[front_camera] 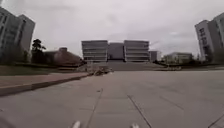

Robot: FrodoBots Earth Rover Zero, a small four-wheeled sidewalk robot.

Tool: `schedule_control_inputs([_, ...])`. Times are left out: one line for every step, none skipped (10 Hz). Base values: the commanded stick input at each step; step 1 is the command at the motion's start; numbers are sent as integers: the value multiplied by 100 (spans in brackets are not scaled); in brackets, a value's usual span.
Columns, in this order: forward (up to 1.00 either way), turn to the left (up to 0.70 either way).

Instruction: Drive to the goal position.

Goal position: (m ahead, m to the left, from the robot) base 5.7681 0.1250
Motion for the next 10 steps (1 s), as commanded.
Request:
schedule_control_inputs([100,0])
schedule_control_inputs([100,0])
schedule_control_inputs([100,0])
schedule_control_inputs([100,0])
schedule_control_inputs([100,0])
schedule_control_inputs([100,0])
schedule_control_inputs([100,0])
schedule_control_inputs([100,0])
schedule_control_inputs([100,0])
schedule_control_inputs([100,0])
